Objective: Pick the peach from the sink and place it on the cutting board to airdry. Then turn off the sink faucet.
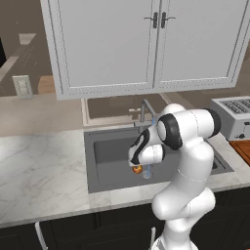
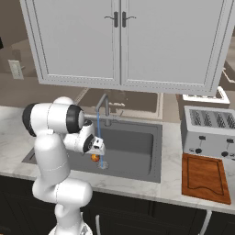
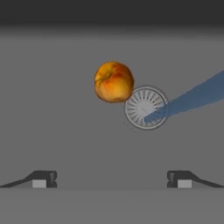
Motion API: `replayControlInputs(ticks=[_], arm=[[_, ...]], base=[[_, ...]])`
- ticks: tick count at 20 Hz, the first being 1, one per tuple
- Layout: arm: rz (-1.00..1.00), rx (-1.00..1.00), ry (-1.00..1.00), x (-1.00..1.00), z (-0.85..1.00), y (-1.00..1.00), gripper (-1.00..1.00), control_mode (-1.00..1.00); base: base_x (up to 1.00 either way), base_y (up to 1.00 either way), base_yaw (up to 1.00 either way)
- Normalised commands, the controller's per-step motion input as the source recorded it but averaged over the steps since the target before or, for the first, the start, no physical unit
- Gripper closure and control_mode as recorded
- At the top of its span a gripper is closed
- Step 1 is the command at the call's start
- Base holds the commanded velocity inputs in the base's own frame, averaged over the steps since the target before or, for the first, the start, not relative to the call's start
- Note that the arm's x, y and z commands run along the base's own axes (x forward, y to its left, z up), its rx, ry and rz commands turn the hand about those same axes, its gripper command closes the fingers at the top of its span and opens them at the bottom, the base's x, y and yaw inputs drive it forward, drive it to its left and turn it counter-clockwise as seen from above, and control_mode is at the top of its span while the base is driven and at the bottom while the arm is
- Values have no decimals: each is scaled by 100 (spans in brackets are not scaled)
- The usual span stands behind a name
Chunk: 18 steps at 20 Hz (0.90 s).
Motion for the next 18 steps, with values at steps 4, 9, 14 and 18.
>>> replayControlInputs(ticks=[4, 9, 14, 18], arm=[[0, 0, -2, 9, -11, 0, -100, -100], [0, 0, 0, 13, -14, 0, -100, -100], [0, 0, 0, 15, -12, 0, -100, -100], [0, 0, 0, 17, -8, 0, -100, -100]], base=[[0, 0, 0], [0, 0, 0], [0, 0, 0], [0, 0, 0]])
